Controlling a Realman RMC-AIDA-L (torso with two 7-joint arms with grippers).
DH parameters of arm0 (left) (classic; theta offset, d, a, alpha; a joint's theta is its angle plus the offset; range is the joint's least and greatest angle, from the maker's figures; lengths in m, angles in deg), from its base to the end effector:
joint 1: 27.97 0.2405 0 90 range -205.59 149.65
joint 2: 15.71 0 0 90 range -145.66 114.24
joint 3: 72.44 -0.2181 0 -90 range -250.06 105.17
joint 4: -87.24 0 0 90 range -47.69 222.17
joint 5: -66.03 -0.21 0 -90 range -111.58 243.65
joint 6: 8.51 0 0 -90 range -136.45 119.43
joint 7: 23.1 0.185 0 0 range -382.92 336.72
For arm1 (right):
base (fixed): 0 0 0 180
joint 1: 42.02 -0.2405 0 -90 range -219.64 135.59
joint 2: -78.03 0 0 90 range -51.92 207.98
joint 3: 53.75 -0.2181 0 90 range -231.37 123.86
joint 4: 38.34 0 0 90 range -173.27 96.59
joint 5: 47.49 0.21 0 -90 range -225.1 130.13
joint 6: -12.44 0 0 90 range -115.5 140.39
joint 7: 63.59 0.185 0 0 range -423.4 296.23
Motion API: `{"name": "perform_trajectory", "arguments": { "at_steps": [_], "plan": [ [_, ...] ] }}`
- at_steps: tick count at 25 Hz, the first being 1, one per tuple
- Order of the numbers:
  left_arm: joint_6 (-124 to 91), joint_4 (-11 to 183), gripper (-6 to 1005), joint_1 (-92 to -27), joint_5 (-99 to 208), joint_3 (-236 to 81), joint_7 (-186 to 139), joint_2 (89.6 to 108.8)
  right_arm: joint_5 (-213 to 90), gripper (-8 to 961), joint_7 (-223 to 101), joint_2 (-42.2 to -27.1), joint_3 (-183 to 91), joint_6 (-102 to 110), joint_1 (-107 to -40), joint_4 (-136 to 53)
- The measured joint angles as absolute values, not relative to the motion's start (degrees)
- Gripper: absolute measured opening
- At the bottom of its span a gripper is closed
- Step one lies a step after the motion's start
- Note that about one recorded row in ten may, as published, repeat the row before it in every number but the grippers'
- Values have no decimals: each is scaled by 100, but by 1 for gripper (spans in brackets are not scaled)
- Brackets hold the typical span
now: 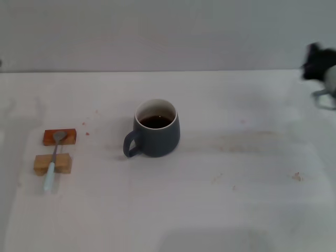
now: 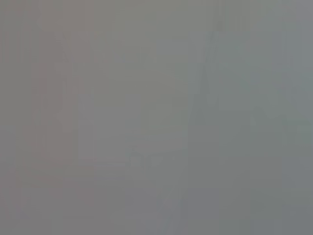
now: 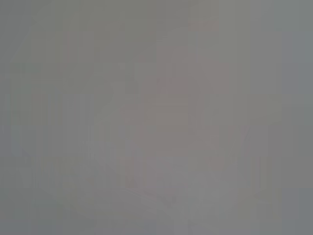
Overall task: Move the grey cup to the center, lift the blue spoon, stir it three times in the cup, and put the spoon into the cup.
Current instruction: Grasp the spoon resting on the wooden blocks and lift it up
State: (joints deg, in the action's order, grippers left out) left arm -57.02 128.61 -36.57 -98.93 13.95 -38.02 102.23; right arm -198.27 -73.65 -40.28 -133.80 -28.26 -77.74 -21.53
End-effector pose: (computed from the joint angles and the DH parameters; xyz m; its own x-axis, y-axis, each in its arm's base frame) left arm -0.2904 0.3694 0.0767 0.5934 -0.1285 0.7946 0.8018 0.0082 -0.5975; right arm 0.2605 0.4450 0.0128 0.8660 -0.0527 -0.4973 -0.5001 -0.0923 -0.8610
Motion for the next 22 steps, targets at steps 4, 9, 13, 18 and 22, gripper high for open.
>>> {"name": "perform_trajectory", "arguments": {
  "at_steps": [4,9,13,18,22],
  "plan": [
    [-4925,13496,660,-3570,-9890,1097,-3432,10248,-19832,42,-7362,-3901,-13938,-3061,-7707,-2190],
    [-3078,14975,660,-3081,-9811,1002,-2684,10287,-19831,42,-7344,-3743,-14190,-3077,-7664,-2211],
    [-2425,15508,660,-2878,-9740,1100,-2637,10283,-19840,42,-7343,-3674,-14338,-3085,-7661,-2239],
    [-1992,16016,660,-2522,-9681,1221,-2567,10282,-19835,42,-7342,-3600,-14368,-3120,-7693,-2244],
    [-1928,16348,660,-2202,-9581,1036,-2598,10264,-19827,42,-7353,-3582,-14375,-3117,-7740,-2244]
  ]
}}
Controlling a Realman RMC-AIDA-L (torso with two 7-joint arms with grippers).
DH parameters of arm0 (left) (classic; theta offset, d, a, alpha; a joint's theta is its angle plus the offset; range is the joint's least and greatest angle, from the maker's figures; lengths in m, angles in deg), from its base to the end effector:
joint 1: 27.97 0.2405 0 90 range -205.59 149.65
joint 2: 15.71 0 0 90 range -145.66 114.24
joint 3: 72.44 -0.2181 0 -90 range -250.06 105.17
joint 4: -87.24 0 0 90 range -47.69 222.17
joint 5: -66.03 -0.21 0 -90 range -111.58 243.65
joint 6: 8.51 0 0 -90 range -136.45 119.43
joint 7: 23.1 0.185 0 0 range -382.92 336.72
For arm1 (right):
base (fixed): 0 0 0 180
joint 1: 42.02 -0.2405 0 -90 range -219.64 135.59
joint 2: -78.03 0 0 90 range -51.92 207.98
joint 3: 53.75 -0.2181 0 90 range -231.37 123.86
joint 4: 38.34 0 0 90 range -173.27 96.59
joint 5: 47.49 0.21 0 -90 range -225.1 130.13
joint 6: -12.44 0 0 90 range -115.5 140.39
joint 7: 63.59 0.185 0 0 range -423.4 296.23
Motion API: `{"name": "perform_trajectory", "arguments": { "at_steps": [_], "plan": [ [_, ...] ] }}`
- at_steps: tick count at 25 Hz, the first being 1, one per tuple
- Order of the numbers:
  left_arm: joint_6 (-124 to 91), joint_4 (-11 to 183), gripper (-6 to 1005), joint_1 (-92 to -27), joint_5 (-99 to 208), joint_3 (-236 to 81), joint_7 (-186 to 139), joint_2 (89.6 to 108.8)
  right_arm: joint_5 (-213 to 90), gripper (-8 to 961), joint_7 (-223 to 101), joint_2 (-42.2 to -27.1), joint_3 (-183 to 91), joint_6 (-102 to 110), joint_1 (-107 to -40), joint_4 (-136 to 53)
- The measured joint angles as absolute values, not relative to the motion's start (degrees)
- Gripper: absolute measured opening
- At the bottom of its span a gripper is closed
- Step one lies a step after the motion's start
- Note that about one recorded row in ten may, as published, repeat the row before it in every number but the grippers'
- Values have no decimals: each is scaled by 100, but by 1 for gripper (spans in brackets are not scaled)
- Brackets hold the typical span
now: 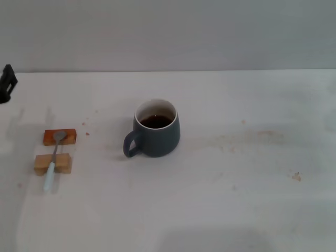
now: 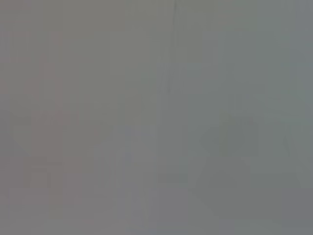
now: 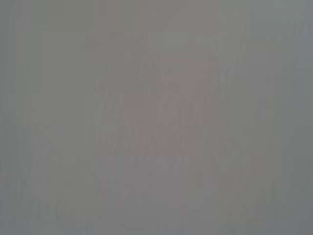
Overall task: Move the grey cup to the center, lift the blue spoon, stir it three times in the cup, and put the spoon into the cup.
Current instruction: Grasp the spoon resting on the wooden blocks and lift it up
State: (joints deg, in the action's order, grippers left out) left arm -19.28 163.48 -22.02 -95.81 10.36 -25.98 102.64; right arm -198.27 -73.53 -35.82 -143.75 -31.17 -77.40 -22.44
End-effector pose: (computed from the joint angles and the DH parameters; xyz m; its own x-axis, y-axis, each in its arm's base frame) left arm -0.2667 0.3609 0.0744 0.6463 0.1486 0.7485 0.7528 0.0367 -0.6573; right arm 0.2905 0.4532 0.0879 0.8523 -0.0001 -0.5231 -0.5200 0.1093 -0.8472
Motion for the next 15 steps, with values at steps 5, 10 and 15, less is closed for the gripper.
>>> {"name": "perform_trajectory", "arguments": {
  "at_steps": [5,10,15],
  "plan": [
    [-1564,17034,660,-1665,-9534,640,-2591,10246,-19827,42,-7381,-3558,-14378,-3098,-7803,-2243],
    [-1659,17226,660,-1219,-9522,129,-2594,10266,-19833,43,-7387,-3536,-14381,-3095,-7830,-2205],
    [-2921,16638,660,-959,-9474,-518,-2538,10289,-19837,43,-7388,-3520,-14385,-3084,-7874,-2201]
  ]
}}
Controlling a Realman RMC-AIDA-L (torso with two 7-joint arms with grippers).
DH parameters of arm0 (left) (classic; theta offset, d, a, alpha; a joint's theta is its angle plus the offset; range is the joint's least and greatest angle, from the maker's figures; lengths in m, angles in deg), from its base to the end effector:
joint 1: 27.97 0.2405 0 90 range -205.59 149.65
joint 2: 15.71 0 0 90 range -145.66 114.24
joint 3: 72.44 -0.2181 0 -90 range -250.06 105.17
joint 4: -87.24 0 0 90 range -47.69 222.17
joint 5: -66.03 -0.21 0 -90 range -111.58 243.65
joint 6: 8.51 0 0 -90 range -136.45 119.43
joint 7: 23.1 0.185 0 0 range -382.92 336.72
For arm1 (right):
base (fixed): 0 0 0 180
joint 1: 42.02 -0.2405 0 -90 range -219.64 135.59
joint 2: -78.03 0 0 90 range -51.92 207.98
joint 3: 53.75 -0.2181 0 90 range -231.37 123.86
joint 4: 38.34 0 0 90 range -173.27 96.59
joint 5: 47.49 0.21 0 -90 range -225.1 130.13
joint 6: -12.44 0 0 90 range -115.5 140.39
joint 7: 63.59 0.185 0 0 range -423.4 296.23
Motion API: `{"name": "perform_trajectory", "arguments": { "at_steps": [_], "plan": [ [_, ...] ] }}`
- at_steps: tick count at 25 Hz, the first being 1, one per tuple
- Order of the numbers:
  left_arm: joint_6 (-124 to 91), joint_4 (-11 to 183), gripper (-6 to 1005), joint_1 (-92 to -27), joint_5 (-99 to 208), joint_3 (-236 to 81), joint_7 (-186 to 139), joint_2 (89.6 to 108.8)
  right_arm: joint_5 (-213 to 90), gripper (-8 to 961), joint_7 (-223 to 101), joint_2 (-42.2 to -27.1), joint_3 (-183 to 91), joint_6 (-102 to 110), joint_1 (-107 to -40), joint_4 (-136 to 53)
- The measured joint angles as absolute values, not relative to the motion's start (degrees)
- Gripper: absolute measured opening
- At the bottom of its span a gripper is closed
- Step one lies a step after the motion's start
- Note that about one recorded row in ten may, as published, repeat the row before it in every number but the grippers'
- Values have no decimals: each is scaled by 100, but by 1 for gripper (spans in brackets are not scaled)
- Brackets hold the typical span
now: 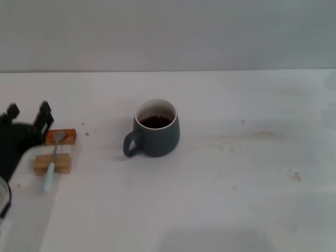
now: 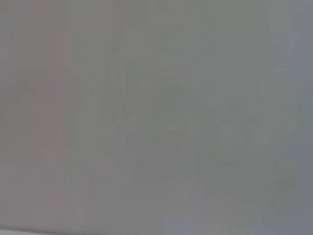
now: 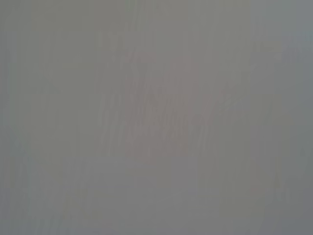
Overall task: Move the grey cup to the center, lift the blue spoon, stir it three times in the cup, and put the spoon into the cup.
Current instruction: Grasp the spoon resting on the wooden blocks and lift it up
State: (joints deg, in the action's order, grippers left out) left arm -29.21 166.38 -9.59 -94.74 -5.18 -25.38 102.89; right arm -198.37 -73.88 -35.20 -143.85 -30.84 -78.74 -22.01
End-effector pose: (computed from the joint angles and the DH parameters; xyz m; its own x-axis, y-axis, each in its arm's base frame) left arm -0.2477 0.3034 0.0164 0.6012 0.1625 0.7824 0.7976 -0.0610 -0.6001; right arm 0.2795 0.4619 0.0933 0.8586 0.0242 -0.5121 -0.5117 0.1005 -0.8533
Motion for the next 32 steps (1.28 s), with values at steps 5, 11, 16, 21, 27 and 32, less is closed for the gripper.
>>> {"name": "perform_trajectory", "arguments": {
  "at_steps": [5,11,16,21,27,32],
  "plan": [
    [-4667,15501,660,-972,-8443,-1243,-1721,10300,-19840,43,-7392,-3513,-14384,-3057,-7908,-2199],
    [-6106,14635,660,-1290,-6378,-2393,-261,10281,-19840,43,-7398,-3499,-14384,-3017,-7954,-2192],
    [-6630,14499,660,-1450,-5460,-3050,269,10283,-19847,43,-7401,-3490,-14384,-3017,-7979,-2183],
    [-7063,14359,660,-1611,-4981,-3619,289,10270,-19848,43,-7408,-3490,-14384,-3016,-7982,-2165],
    [-7122,14104,660,-1817,-4600,-3948,254,10288,-19846,44,-7413,-3476,-14392,-3056,-7932,-2122],
    [-7163,13813,660,-1952,-4387,-4073,182,10295,-19850,43,-7423,-3479,-14443,-3073,-7856,-2042]
  ]
}}
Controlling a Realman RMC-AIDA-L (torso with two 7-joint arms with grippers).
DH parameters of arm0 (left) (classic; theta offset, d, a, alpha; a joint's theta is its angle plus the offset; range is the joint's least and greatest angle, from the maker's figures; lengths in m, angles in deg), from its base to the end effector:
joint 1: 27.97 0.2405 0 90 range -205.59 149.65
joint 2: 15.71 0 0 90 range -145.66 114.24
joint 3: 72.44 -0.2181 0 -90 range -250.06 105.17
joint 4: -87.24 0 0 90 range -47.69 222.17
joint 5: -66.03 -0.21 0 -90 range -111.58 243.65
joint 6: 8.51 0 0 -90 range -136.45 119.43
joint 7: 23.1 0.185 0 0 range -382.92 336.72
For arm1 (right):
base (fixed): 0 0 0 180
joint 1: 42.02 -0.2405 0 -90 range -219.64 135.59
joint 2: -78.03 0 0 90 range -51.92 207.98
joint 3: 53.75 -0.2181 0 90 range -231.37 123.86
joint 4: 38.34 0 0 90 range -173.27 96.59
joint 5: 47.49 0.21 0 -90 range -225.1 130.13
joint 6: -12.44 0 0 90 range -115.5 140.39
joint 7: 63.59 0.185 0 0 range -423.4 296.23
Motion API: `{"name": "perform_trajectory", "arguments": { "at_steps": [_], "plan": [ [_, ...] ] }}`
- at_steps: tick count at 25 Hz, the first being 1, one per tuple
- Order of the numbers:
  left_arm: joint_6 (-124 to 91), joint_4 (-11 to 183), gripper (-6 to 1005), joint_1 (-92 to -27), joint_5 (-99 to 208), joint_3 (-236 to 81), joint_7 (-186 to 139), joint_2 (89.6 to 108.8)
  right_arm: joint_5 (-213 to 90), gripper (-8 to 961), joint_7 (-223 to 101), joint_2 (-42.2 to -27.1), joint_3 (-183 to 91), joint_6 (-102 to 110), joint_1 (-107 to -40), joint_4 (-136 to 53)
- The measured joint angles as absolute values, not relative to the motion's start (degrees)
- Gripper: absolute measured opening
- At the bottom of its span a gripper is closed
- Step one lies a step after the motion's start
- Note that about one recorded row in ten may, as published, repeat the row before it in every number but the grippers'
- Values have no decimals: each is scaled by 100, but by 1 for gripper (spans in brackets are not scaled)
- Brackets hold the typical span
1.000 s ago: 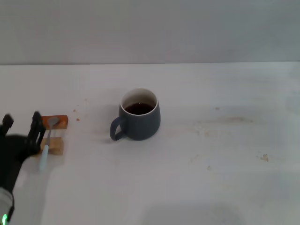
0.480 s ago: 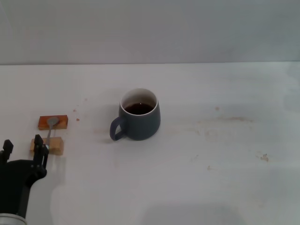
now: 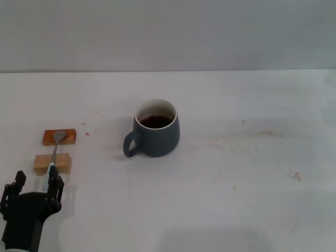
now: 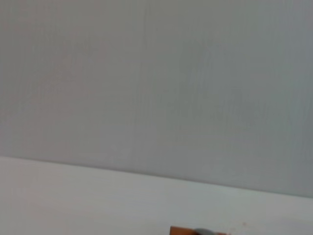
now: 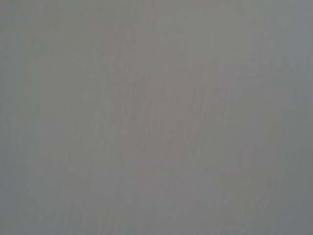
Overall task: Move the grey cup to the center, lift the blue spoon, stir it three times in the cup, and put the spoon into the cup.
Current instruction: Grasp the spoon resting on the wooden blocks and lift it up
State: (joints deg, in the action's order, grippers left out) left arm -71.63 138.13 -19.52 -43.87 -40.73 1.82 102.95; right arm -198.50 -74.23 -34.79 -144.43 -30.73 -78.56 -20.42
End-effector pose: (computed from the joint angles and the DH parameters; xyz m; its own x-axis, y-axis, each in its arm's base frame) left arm -0.2844 0.2311 -0.0570 0.6185 0.1462 0.7720 0.7649 0.1131 -0.6342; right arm 0.2738 0.4652 0.1007 0.8587 0.0482 -0.5102 -0.5122 0.1070 -0.8521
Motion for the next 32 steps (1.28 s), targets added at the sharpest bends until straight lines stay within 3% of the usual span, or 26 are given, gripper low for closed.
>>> {"name": "perform_trajectory", "arguments": {
  "at_steps": [32],
  "plan": [
    [-7258,12954,660,-2604,-3837,-4661,-500,10311,-19857,43,-7721,-3517,-14454,-3119,-7767,-1890]
  ]
}}
